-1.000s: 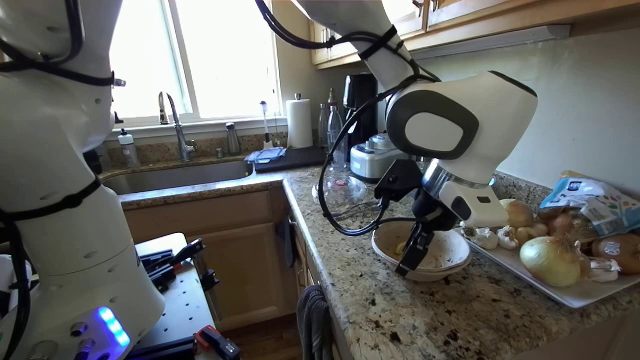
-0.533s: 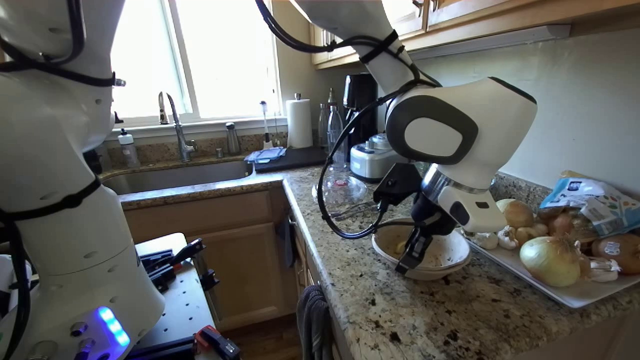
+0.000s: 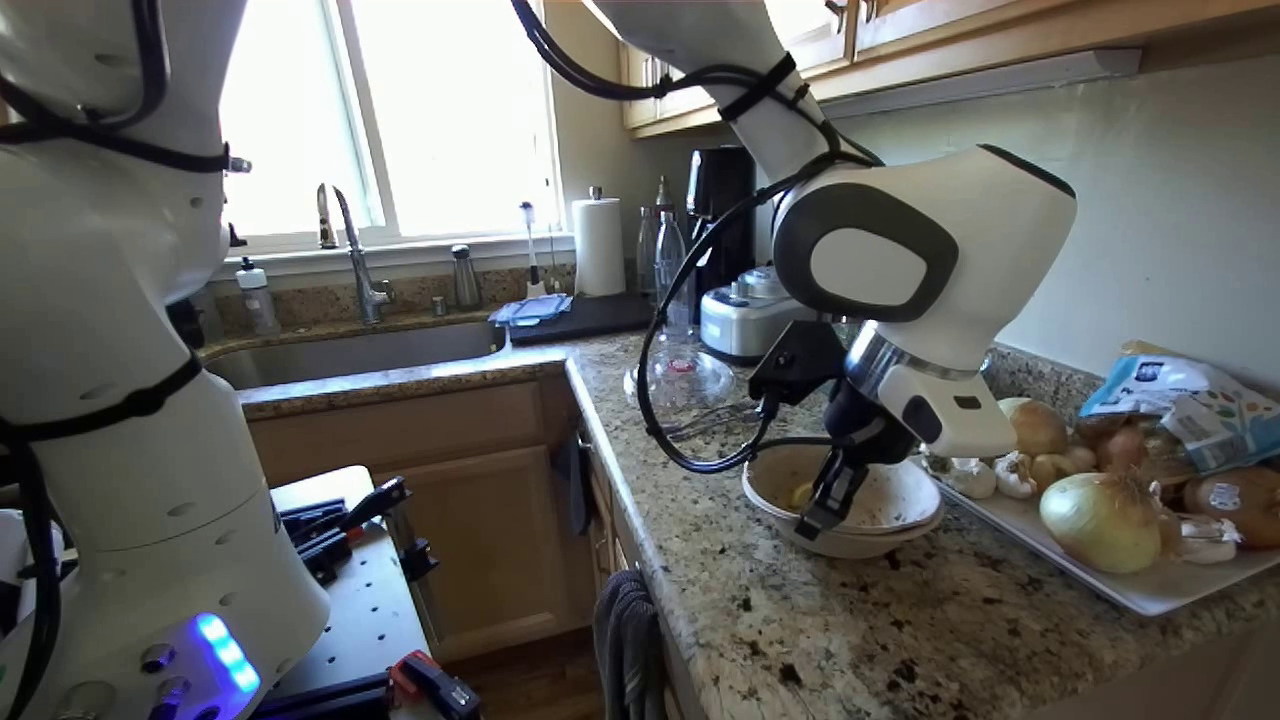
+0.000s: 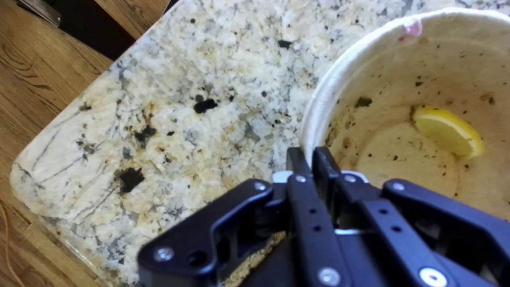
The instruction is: Pick the forks from the bowl and put it on the counter, then unstack the bowls
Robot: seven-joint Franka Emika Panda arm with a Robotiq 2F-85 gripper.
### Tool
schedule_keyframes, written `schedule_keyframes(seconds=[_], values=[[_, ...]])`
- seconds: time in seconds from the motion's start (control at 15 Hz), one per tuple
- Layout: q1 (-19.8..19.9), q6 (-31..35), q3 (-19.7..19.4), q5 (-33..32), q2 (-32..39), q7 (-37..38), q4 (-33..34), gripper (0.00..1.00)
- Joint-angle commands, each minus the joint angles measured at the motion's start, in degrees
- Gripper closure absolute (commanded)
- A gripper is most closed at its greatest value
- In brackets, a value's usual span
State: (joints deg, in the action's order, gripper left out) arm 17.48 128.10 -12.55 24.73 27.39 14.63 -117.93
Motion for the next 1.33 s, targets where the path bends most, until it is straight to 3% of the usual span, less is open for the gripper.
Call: schedule_keyframes(seconds=[0.0,0.13,0.2,0.4,1.0,1.07,1.2,1.27], values=[[-0.3,0.3,-0.5,-0.8,-1.5,0.9,-2.0,0.92],[-0.4,-0.2,-0.5,-1.4,-1.5,0.5,-1.9,0.91],[-0.6,0.0,-0.6,-1.7,-1.5,0.6,-2.1,0.65],[-0.7,-0.1,-0.6,-2.4,-2.1,0.4,-2.3,0.59],[-1.1,0.2,-0.7,-3.8,-2.2,0.8,-2.2,0.02],[-1.1,0.3,-0.7,-3.9,-2.2,0.8,-2.1,0.02],[-1.2,0.4,-0.7,-4.1,-2.0,1.0,-1.6,0.3],[-1.2,0.4,-0.6,-4.1,-1.9,1.0,-1.4,0.35]])
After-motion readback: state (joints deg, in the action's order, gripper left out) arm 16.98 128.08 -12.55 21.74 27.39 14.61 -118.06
